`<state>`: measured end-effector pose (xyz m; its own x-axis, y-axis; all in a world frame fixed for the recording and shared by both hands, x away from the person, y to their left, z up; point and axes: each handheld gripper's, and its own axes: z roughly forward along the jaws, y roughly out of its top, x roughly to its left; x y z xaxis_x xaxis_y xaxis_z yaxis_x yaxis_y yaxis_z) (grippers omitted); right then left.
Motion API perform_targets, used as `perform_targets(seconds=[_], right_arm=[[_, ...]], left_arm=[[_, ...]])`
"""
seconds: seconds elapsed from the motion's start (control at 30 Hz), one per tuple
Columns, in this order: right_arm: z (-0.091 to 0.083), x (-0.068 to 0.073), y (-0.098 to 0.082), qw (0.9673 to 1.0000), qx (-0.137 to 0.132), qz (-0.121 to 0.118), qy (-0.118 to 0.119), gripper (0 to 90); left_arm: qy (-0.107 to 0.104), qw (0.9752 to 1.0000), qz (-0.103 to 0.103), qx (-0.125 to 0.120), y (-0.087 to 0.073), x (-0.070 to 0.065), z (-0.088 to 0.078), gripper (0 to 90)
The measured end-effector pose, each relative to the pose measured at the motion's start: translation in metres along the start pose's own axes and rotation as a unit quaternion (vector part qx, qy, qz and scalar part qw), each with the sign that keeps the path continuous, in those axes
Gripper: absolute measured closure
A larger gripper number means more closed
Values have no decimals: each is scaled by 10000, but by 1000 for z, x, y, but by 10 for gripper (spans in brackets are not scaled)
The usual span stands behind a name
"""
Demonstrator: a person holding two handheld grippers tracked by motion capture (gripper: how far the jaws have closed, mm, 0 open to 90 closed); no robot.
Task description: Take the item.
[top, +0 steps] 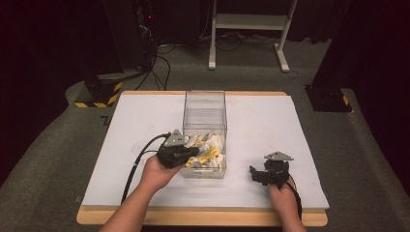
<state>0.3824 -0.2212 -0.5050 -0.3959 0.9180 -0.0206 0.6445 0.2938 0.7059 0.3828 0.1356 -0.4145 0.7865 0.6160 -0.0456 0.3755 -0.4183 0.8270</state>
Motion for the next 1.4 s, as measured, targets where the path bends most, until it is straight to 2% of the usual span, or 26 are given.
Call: perform_targets(seconds=[0.03,0.17,0.5,0.9,1.4], right_arm=[[0,0,0,10000,0,-1,-1,105],[0,0,0,10000,-1,-4,-2,106],[0,0,0,10000,-1,-4,1,106],[0,0,0,10000,0,-4,2,107],[0,0,0,10000,-4,-21,0,108]], left_arm=[[0,10000,0,0,0,0,0,874],[72,9997,28,-250,-1,-3,-6,874],[159,9987,-45,-481,-4,-3,-13,874],[242,9954,-108,-915,-6,-1,-25,875],[267,9927,-177,-1160,-11,0,-30,875]])
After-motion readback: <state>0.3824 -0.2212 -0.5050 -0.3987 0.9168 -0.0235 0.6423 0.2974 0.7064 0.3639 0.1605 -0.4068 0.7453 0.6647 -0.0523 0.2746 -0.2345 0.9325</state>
